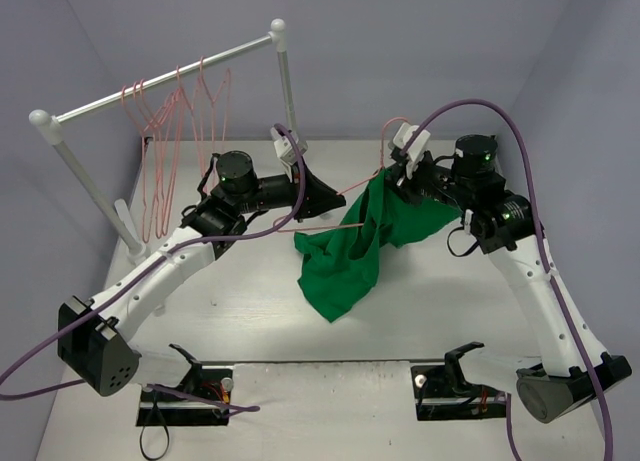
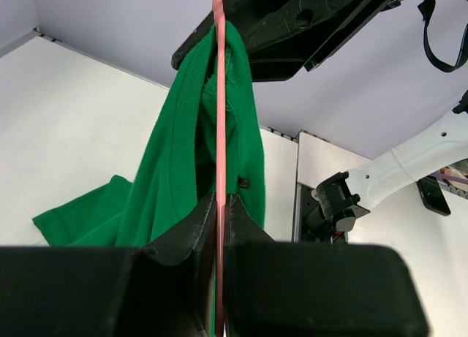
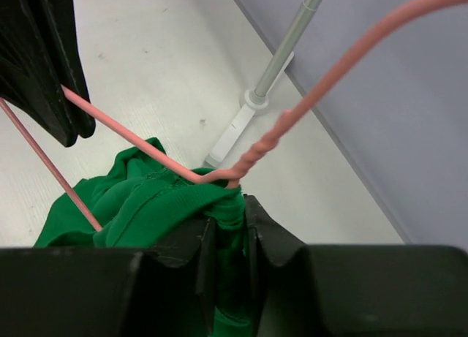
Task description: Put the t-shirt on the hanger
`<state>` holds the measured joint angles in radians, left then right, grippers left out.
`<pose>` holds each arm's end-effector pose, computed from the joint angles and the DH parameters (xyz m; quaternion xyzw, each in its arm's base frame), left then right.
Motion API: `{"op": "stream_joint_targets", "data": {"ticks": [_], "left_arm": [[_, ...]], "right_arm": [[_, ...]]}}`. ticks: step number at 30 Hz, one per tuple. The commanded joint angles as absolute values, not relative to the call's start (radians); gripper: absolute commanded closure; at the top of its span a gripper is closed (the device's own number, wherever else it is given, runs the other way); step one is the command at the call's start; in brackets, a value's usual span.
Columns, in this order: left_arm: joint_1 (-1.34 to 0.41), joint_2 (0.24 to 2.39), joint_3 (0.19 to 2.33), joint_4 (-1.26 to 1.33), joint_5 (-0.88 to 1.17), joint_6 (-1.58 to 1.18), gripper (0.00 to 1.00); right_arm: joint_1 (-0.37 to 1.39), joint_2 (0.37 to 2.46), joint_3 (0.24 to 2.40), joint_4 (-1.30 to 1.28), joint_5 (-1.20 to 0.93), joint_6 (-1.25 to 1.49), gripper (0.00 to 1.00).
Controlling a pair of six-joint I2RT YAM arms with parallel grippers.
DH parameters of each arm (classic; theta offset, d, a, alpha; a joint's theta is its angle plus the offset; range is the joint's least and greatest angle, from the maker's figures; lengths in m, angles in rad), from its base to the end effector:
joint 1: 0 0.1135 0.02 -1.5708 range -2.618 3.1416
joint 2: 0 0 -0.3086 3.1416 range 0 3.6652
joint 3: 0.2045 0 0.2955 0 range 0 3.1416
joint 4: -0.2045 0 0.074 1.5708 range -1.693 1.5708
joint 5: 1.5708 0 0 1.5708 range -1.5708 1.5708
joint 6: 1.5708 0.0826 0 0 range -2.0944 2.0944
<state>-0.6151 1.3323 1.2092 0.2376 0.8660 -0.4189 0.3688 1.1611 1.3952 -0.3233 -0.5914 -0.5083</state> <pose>0.2645 -0.2639 0.4520 0.3709 0.5705 -0.5776 0.4510 0.2694 0.1535 0.5094 -0.4778 0.5556 0.1695 0.6590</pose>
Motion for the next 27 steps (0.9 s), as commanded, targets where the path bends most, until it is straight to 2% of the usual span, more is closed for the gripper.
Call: {"op": "stream_joint_targets", "data": {"ticks": [1,2,7,10,12,13,15,22,27], "left_arm": [[-0.632,1.314,1.293,0.289,0.870,-0.381,1.00],[-0.631,1.311,1.300,0.270,0.854,-0.366,1.00],[-0.632,1.278,1.370,0.024,0.672,-0.279,0.99],[-0.639,1.270,1.472,-0.160,0.497,-0.221,0.79],[-0.640,1.249,1.513,-0.213,0.365,-0.224,0.58],[-0.640,1.234,1.519,-0.220,0.320,-0.232,0.51],[-0.643,1.204,1.523,-0.219,0.240,-0.263,0.43],[-0.749,1.170,1.540,-0.274,-0.021,-0.431,0.40],[-0.895,1.222,1.450,-0.298,-0.220,-0.646,0.40]], "right_arm": [[0.391,1.164,1.425,-0.206,-0.661,-0.470,0.91],[0.391,1.162,1.416,-0.206,-0.652,-0.476,1.00],[0.391,1.137,1.396,-0.207,-0.584,-0.499,1.00],[0.391,1.127,1.389,-0.207,-0.535,-0.514,1.00],[0.391,1.122,1.383,-0.206,-0.489,-0.527,1.00],[0.392,1.119,1.382,-0.206,-0.471,-0.534,1.00],[0.392,1.114,1.382,-0.206,-0.440,-0.548,1.00],[0.391,1.120,1.400,-0.205,-0.327,-0.588,1.00],[0.391,1.136,1.412,-0.204,-0.294,-0.597,1.00]]}}
